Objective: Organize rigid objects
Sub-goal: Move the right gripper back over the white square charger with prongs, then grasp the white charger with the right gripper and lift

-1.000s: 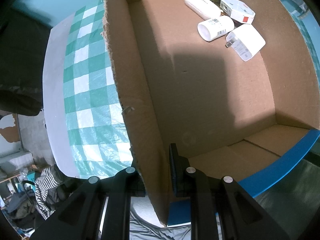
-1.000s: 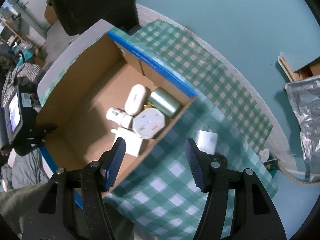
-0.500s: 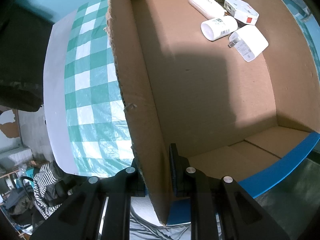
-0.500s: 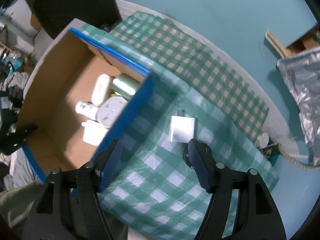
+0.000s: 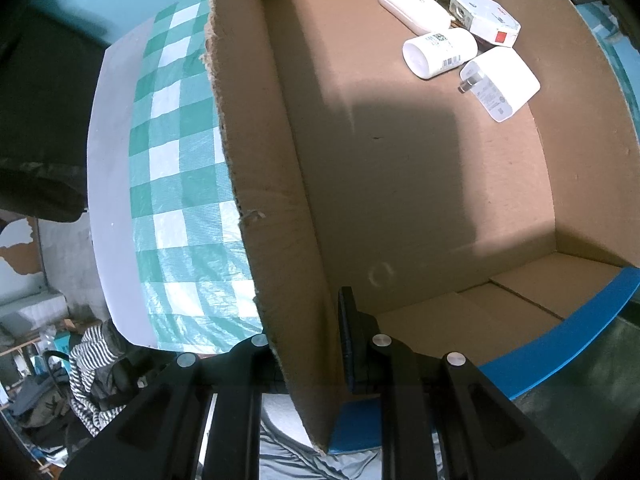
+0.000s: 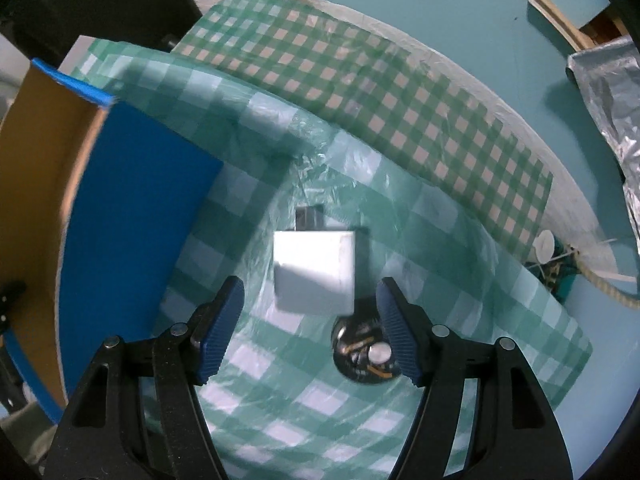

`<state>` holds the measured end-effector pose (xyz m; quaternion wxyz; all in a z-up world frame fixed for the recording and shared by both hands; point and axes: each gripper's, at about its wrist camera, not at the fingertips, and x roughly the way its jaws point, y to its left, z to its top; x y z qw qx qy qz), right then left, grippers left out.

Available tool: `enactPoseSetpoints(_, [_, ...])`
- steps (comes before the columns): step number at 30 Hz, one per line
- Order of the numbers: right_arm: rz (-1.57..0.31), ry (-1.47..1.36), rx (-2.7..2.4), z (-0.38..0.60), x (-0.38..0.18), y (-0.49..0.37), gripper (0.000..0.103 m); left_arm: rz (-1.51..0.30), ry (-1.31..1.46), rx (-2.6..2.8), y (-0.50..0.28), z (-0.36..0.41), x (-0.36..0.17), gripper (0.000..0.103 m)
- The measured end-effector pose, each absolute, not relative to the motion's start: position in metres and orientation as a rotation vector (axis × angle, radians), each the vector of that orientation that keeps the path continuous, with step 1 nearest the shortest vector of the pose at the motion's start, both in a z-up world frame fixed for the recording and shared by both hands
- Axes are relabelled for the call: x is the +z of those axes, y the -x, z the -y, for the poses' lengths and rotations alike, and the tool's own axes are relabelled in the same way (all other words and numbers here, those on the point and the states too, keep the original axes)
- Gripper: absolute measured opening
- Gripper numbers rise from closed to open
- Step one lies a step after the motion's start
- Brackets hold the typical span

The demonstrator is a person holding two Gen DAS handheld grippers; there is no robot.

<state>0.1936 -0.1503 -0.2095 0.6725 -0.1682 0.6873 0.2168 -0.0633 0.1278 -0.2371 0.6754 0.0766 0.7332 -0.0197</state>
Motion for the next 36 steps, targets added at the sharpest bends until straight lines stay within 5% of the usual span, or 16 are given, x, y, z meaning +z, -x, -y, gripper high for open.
enactPoseSetpoints(11, [-1.552,0.416,0.454,0.137,-0.237,-0.205,0.069,-1.651,-0.165,-0.041,0.061,-0.129,-0.237,0.017])
enactPoseSetpoints(21, [-1.569,0.412,0.429,0.133,-0.245,-0.203,0.05,-1.649,-0.169,-0.041,0.06,-0.129,-0.235,0.017])
enactPoseSetpoints(36, [-1.562,0.416,0.453,0.13,-0.23,-0.187,0.049,-1.641,-0.18,-0.046,0.064,-0.129,-0.235,0.017])
